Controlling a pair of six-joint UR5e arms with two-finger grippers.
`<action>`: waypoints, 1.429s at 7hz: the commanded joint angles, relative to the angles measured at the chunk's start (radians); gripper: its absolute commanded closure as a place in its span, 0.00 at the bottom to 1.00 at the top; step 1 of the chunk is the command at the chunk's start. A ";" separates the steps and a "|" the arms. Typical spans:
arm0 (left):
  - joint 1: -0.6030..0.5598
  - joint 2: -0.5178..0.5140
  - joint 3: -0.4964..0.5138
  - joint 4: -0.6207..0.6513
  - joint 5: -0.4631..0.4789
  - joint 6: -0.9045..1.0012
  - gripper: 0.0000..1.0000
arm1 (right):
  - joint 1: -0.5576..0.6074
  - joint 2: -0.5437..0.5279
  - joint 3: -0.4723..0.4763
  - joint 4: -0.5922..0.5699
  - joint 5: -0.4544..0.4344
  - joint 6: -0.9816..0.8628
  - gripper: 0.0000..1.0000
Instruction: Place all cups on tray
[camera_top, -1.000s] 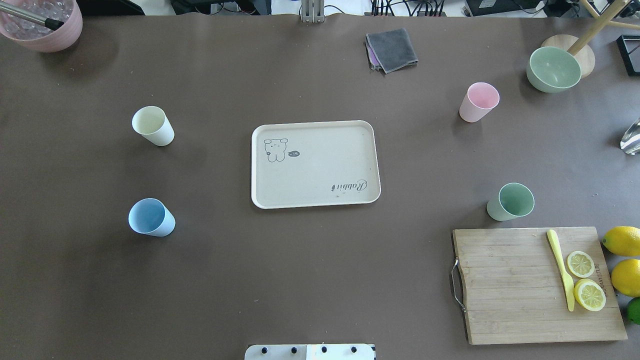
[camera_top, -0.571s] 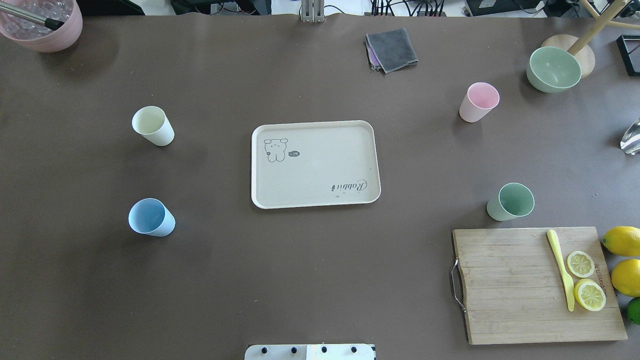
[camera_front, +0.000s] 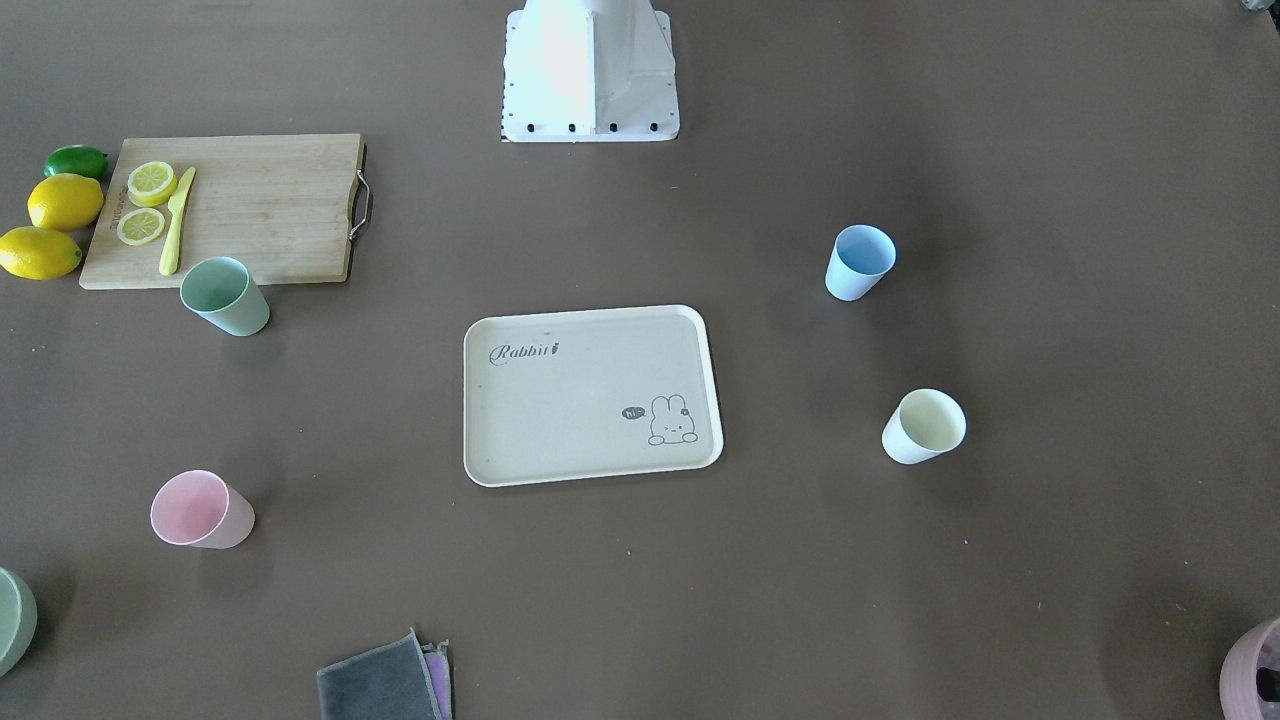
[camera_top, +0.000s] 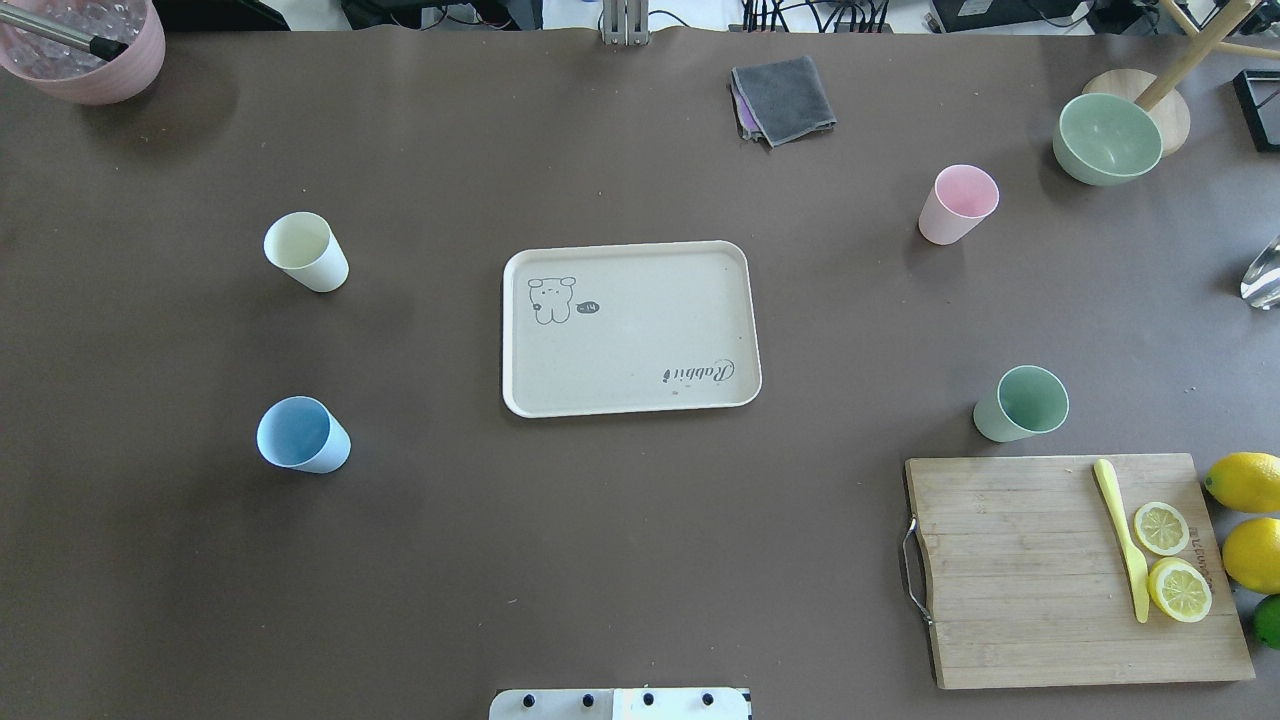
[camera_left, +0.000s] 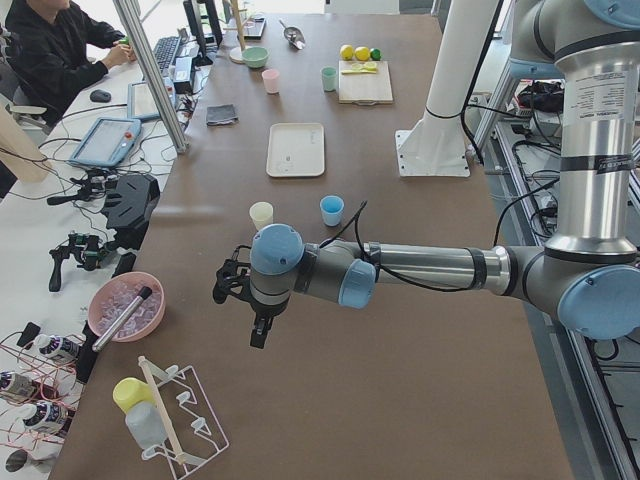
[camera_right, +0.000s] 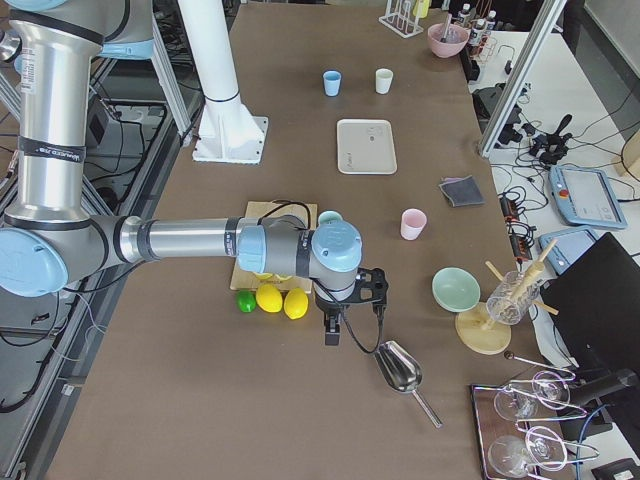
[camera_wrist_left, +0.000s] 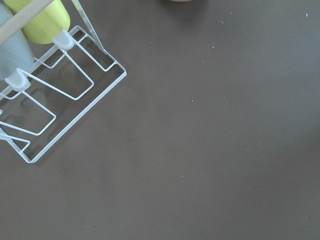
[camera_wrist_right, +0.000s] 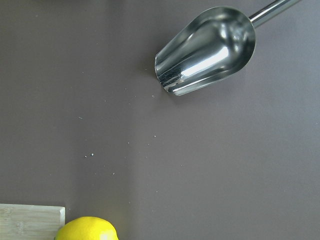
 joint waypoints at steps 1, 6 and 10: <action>0.000 0.001 0.012 -0.002 -0.001 0.002 0.02 | 0.000 0.000 0.004 0.000 0.000 -0.001 0.00; 0.000 0.001 0.012 -0.002 -0.001 0.002 0.02 | 0.000 0.000 0.004 0.000 0.002 -0.001 0.00; 0.008 -0.019 -0.052 -0.005 -0.008 -0.008 0.02 | -0.002 0.030 0.017 0.076 0.078 0.003 0.00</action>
